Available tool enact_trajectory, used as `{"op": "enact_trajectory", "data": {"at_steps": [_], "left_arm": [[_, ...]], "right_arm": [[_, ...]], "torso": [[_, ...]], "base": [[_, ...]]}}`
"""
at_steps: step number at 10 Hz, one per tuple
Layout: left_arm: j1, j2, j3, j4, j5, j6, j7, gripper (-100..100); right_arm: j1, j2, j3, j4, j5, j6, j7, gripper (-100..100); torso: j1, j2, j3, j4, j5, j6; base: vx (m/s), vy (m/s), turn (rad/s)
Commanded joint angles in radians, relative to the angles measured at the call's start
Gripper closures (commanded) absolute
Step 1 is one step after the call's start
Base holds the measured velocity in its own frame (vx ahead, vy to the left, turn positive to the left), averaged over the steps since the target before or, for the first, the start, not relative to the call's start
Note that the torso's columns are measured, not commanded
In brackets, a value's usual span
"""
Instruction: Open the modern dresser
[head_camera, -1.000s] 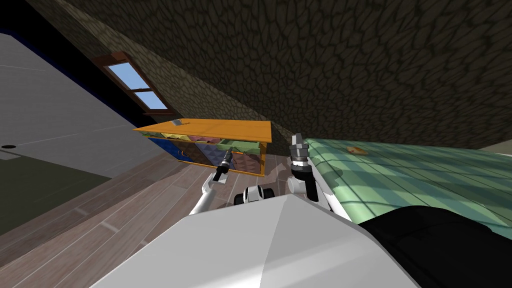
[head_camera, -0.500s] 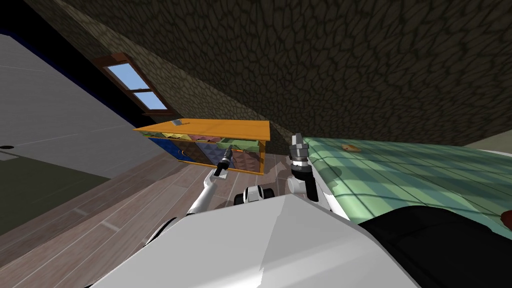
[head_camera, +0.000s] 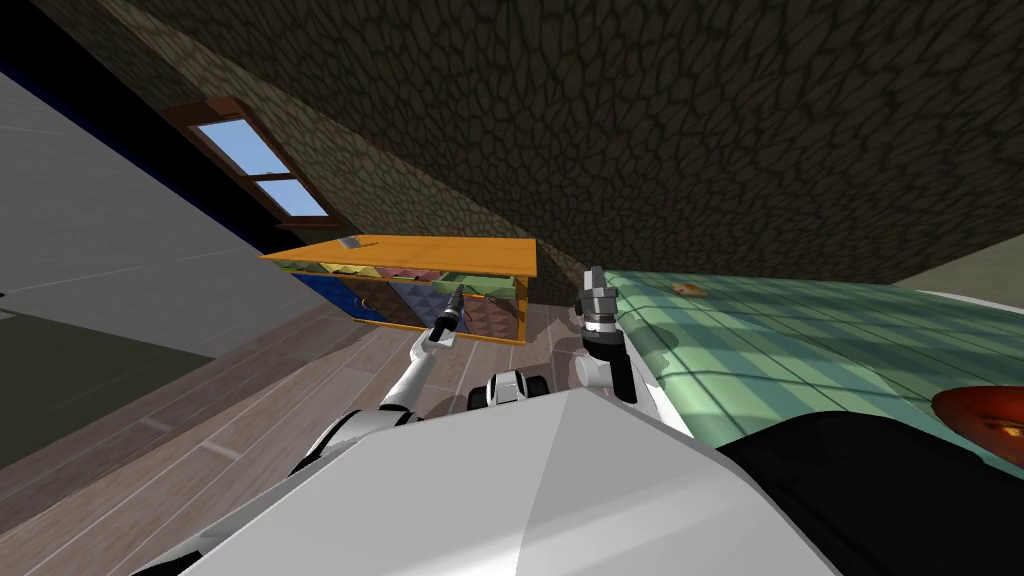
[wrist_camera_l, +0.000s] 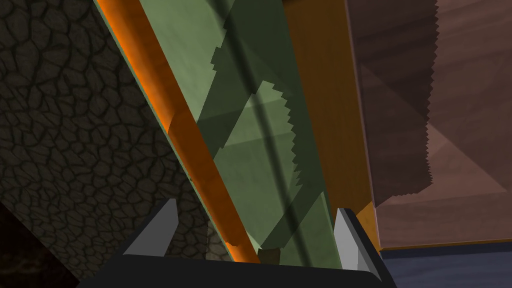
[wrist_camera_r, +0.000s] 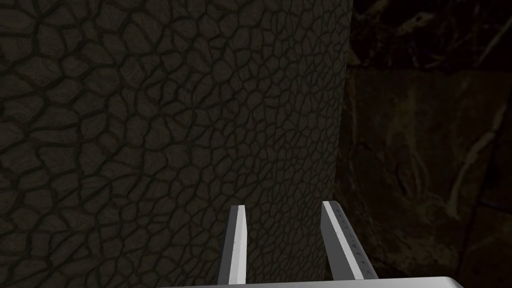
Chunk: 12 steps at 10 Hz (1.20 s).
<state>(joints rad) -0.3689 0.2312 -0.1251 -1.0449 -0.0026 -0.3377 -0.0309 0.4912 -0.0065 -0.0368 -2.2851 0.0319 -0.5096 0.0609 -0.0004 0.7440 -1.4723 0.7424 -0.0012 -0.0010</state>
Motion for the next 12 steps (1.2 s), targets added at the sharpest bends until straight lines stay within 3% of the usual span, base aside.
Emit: {"op": "enact_trajectory", "data": {"at_steps": [1, 2, 4, 5, 6, 8, 9, 10, 12], "left_arm": [[-0.065, 0.001, 0.006, 0.06, 0.013, -0.004, -0.009, -100], [-0.102, 0.005, 0.015, 0.115, 0.04, -0.006, -0.021, -100], [-0.138, 0.005, 0.015, 0.137, 0.04, -0.006, -0.021, -100], [-0.17, 0.009, 0.024, 0.191, 0.067, -0.009, -0.033, -100], [-0.194, 0.009, 0.024, 0.213, 0.067, -0.009, -0.033, -100], [-0.212, 0.009, 0.024, 0.213, 0.067, -0.009, -0.033, -100], [-0.187, 0.005, 0.02, 0.213, 0.066, 0.006, -0.032, -100], [-0.186, 0.005, 0.019, 0.216, 0.066, 0.009, -0.031, 0], [-0.179, 0.004, 0.018, 0.222, 0.066, 0.014, -0.031, 0]], "right_arm": [[0.0, 0.0, 0.0, 0.0, 0.0, 0.0, 0.0, 0], [0.0, 0.0, 0.0, 0.0, 0.0, 0.0, 0.0, 0], [0.0, 0.0, 0.0, 0.0, 0.0, 0.0, 0.0, 0], [0.0, 0.0, 0.0, 0.0, 0.0, 0.0, 0.0, 0], [0.0, 0.0, 0.0, 0.0, 0.0, 0.0, 0.0, 0], [0.0, 0.0, 0.0, 0.0, 0.0, 0.0, 0.0, 0], [0.0, 0.0, 0.0, 0.0, 0.0, 0.0, 0.0, 0], [0.0, 0.0, 0.0, 0.0, 0.0, 0.0, 0.0, 0], [0.0, 0.0, 0.0, 0.0, 0.0, 0.0, 0.0, 0]], "torso": [[0.0, -0.001, 0.0, 0.001, 0.0, 0.0], [-0.001, -0.002, -0.001, 0.002, -0.001, 0.0], [-0.001, 0.001, 0.001, 0.003, -0.001, 0.0], [-0.002, 0.002, 0.001, 0.005, -0.002, 0.001], [-0.002, 0.004, 0.003, 0.005, -0.002, 0.0], [-0.002, 0.005, 0.004, 0.007, -0.003, 0.0], [-0.003, 0.005, 0.004, 0.009, -0.004, -0.001], [-0.003, 0.005, 0.003, 0.006, -0.002, 0.0], [-0.002, 0.0, 0.0, 0.001, -0.001, 0.001]], "base": [[-0.048, 0.004, -0.003], [-0.076, -0.003, -0.049], [-0.06, 0.004, -0.009], [-0.063, 0.006, -0.062], [-0.082, 0.01, -0.037], [-0.039, 0.003, 0.003], [0.0, 0.0, 0.0], [0.0, 0.0, 0.0], [0.0, 0.0, 0.0]]}}
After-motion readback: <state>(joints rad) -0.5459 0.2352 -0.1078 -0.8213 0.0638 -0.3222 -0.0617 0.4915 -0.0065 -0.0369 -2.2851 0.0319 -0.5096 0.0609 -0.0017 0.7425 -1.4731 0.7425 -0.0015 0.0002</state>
